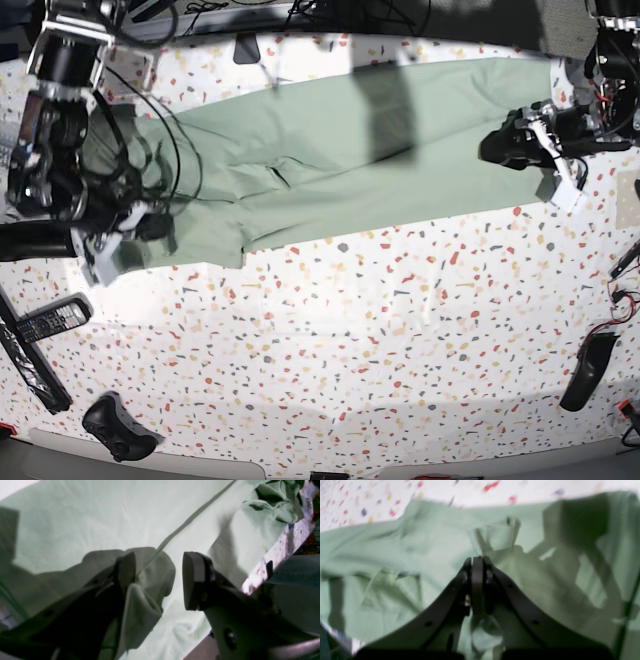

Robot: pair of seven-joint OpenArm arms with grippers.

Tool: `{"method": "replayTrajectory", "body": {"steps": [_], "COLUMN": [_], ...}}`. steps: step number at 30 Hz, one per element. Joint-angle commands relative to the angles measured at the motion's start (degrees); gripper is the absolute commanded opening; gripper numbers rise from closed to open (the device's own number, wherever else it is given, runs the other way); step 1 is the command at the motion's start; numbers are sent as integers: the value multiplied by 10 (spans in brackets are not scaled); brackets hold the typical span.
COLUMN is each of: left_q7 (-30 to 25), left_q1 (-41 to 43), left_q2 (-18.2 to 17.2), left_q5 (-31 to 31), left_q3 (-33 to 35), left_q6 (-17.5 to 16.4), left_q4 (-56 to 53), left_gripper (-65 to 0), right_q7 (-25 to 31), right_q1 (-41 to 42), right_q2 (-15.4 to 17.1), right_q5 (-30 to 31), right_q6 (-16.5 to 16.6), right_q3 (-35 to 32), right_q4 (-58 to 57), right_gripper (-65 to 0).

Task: Fold the T-shirt properly
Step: 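Release the right gripper and reposition it along the strip's end, then grasp the strip end with the right gripper and tuck it flat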

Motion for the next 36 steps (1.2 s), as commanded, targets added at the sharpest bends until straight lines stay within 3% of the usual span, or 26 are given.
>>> {"method": "replayTrajectory", "body": {"steps": [1,6,10,16,21,23,26,27,29,31,36], "left_q7": [-5,-5,-5,-5,-5,-5,-5,-5,-5,-5,-6], "left_q1": [-6,-6,-6,-6,-6,-6,-6,-6,-7,-6,-7], "left_q2": [-8,-8,-8,-9,-8,-8,-8,-8,-8,-8,-8], "left_q5": [-12,-12,-12,-12,-12,-12,-12,-12,-12,-12,-12], "left_q3": [-4,-4,-4,-4,-4,-4,-4,-4,-4,-4,-4], "left_q6": [-5,-5,-5,-5,-5,-5,-5,-5,-5,-5,-5], "left_q4": [10,10,10,10,10,10,10,10,10,10,10], "left_gripper": [-371,-371,-371,-371,-371,-371,-371,-371,-371,-371,-371], "right_q7": [5,6,9,28,65,92,112,115,125,138,148], "right_q1": [-7,-106,-168,-221,-242,-238,-227,-222,-208,-192,-150], "right_q2": [10,19,47,102,124,123,123,123,120,117,96], "right_q5": [18,24,23,-4,-44,-40,33,56,68,63,10], "right_q6": [5,5,5,5,5,5,5,5,5,5,5], "right_q3": [3,3,3,3,3,3,3,3,3,3,-14], "right_q4": [28,124,178,191,191,191,191,191,191,191,191], "right_gripper": [-650,-650,-650,-650,-650,-650,-650,-636,-522,-454,-435]}}
